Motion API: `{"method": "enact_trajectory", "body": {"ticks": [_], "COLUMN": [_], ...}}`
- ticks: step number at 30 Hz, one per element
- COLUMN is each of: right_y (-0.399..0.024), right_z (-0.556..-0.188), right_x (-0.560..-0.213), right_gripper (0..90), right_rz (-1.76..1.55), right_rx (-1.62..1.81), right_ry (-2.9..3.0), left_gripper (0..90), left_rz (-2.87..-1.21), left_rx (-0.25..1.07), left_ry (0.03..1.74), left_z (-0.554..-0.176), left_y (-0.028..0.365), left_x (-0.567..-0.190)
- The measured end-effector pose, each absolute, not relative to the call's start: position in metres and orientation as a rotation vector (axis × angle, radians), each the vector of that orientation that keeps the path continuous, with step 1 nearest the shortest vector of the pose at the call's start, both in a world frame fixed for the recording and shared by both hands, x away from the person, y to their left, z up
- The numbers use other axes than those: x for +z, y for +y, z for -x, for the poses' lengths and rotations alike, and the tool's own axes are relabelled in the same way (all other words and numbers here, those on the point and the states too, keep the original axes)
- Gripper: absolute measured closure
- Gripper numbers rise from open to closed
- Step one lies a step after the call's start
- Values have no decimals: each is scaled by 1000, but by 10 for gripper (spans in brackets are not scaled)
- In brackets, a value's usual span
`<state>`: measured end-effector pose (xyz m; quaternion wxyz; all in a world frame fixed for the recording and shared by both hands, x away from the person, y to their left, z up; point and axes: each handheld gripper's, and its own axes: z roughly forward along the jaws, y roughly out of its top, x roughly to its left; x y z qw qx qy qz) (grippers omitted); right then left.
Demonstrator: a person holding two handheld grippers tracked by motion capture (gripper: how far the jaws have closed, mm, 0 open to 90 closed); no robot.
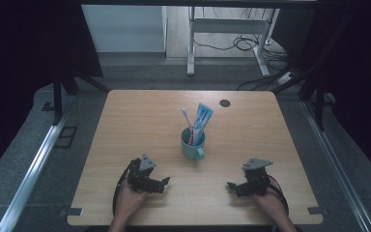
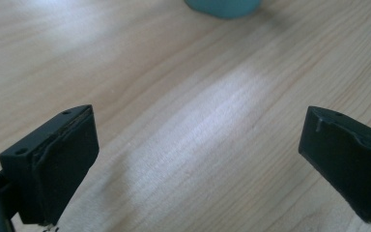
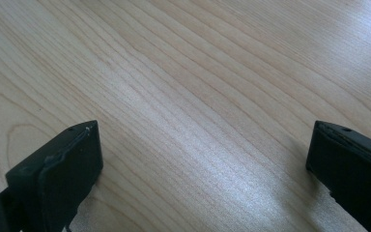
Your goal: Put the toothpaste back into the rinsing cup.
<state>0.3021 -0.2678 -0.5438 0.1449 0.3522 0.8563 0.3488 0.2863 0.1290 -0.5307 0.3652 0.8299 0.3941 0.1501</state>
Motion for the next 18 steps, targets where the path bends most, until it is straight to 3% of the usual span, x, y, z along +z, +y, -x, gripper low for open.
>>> {"method": "enact_trajectory", "body": {"ticks": [7,18], "right_y": [-268,-268], "right_z": [-302,-302], "right_x": [-544,-544], "right_gripper": [0,0], "right_rz": [-1015,-1015], "right_rx": [1005,1005], "right_ry": [2468,2467], "left_gripper": [4,0], "left_rz": [-2234,-2232], "left_rx": [357,357], "left_ry": [1008,1017], "left_z": [-287,-287], "left_y": [120,120], "left_x": [-545,-545]}}
